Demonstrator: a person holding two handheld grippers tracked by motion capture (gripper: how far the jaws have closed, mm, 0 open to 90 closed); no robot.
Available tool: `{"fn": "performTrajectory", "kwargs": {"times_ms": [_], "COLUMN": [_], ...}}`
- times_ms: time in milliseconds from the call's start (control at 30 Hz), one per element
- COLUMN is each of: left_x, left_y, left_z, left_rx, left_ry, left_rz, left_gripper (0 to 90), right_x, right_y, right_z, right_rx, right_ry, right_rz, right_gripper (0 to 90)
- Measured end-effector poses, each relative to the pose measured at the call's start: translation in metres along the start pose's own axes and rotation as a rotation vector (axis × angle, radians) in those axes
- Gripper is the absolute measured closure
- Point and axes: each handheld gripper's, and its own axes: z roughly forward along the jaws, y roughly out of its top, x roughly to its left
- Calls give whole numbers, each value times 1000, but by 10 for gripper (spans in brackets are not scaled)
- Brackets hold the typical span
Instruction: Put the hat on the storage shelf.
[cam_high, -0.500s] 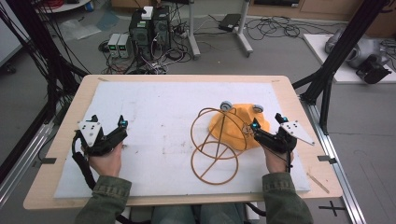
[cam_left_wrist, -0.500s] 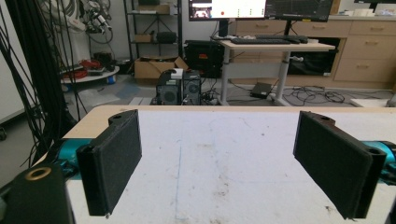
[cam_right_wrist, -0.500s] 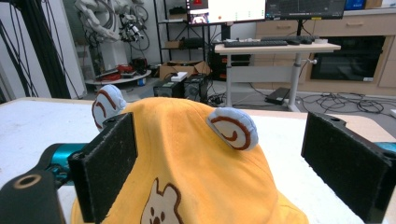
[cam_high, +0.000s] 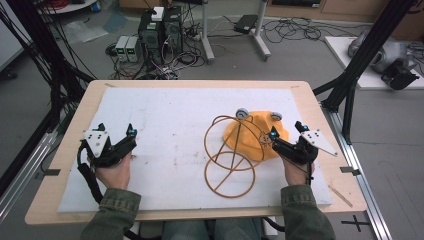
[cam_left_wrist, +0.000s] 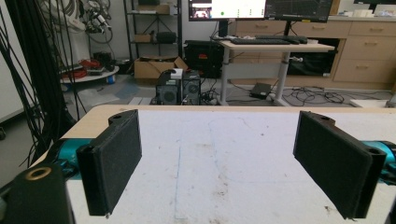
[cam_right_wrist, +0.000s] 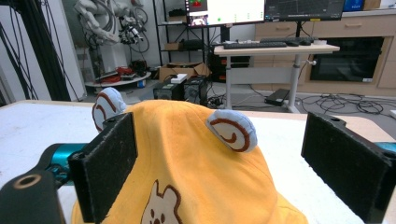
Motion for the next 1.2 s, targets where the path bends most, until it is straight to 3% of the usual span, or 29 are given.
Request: {"fn": "performTrajectory", "kwargs": {"times_ms": [433,733,967,1133,1200], "left_x": [0,-2,-2,-1,-1], "left_y": [0,-1,-2,-2,-2], "left_z": [0,0,0,0,0], "left_rx": [0,7,12,15,14], "left_ry": [0,-8,-10,-10,-11], "left_rz": [-4,2,4,0,2], "left_gripper": [157,157,157,157,157], "right_x": [3,10,14,19,19], "right_y": [5,9,1,-1,-1], "right_z": [1,24,37,39,39], "right_rx": [16,105,170,187,192], "right_ry": [32,99,81,76,81], "right_rz": [-9,-38,-49,-89,-84], "right_gripper": [103,103,104,277,302]}}
